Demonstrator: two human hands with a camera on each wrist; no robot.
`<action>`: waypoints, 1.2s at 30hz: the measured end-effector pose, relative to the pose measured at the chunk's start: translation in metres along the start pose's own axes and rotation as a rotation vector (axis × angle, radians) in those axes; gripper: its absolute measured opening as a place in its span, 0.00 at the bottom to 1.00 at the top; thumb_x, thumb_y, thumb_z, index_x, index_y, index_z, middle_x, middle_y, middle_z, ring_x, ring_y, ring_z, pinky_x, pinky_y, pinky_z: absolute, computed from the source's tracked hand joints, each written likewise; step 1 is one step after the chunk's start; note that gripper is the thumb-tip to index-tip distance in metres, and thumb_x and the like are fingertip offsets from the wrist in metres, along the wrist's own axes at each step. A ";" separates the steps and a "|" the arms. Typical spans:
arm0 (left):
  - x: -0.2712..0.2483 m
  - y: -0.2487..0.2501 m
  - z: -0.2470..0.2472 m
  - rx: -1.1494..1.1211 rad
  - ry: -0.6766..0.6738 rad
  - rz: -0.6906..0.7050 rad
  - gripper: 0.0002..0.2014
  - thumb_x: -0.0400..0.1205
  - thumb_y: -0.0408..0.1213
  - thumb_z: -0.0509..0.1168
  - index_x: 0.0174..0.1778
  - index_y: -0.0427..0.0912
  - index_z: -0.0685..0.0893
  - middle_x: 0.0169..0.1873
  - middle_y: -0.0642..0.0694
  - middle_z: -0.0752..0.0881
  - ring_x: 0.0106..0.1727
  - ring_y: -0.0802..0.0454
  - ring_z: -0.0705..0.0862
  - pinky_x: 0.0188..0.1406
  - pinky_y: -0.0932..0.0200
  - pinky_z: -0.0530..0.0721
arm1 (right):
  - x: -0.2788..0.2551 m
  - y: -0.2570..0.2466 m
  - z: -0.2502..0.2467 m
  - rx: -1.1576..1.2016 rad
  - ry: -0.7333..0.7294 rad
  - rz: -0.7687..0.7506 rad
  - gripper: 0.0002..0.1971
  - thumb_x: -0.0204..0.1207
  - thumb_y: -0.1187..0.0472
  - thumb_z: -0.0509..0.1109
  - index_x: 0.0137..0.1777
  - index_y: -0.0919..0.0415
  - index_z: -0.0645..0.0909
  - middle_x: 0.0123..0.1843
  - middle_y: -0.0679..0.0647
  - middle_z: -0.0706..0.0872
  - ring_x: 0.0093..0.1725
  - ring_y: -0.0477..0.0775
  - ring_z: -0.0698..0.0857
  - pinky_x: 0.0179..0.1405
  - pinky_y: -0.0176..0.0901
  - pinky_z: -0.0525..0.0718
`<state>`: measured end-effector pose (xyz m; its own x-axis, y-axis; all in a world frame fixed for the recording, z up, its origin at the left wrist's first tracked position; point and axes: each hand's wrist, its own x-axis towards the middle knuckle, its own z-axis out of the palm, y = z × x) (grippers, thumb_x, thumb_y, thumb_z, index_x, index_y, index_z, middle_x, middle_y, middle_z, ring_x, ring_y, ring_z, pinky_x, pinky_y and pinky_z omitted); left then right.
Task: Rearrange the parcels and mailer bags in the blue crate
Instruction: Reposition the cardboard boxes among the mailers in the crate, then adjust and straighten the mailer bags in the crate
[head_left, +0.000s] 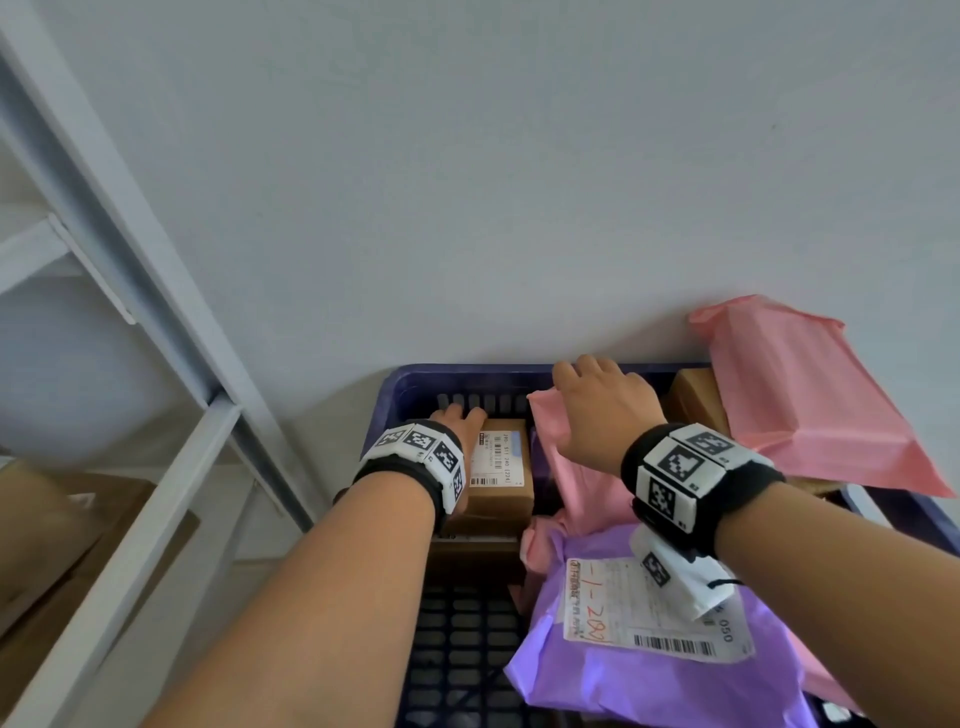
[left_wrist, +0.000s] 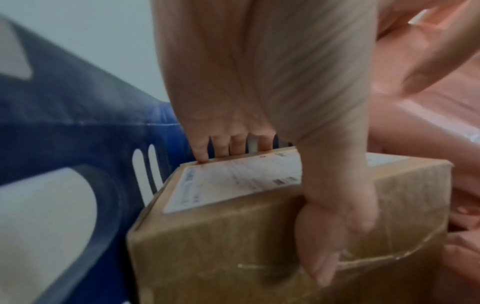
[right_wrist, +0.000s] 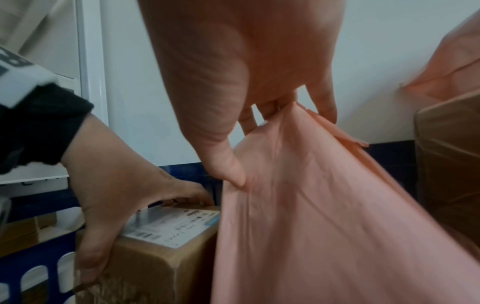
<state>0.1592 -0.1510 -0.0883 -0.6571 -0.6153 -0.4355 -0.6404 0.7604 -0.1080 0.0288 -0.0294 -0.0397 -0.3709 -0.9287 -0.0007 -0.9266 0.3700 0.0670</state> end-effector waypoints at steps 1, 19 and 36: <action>0.001 0.001 0.001 0.000 -0.008 -0.003 0.62 0.53 0.41 0.85 0.81 0.49 0.55 0.75 0.42 0.68 0.73 0.41 0.73 0.66 0.42 0.79 | 0.000 0.001 0.001 0.004 0.003 -0.002 0.27 0.71 0.52 0.71 0.68 0.56 0.69 0.63 0.55 0.78 0.62 0.58 0.78 0.55 0.51 0.82; -0.011 -0.002 -0.029 -0.137 -0.095 0.041 0.55 0.60 0.46 0.84 0.82 0.48 0.63 0.76 0.46 0.74 0.74 0.43 0.76 0.73 0.43 0.77 | 0.002 0.017 0.006 0.371 -0.027 0.217 0.53 0.61 0.44 0.83 0.82 0.52 0.55 0.76 0.61 0.64 0.76 0.68 0.64 0.72 0.57 0.71; -0.037 -0.003 -0.063 -0.937 -0.050 0.004 0.21 0.84 0.28 0.63 0.74 0.39 0.76 0.55 0.39 0.86 0.55 0.43 0.89 0.59 0.48 0.88 | -0.010 0.022 -0.014 0.521 -0.060 0.306 0.25 0.60 0.46 0.82 0.49 0.62 0.81 0.43 0.53 0.84 0.38 0.49 0.79 0.27 0.37 0.71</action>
<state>0.1605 -0.1437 -0.0152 -0.6564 -0.5866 -0.4743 -0.7113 0.2717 0.6482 0.0128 -0.0128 -0.0238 -0.6139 -0.7809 -0.1155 -0.6802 0.5976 -0.4245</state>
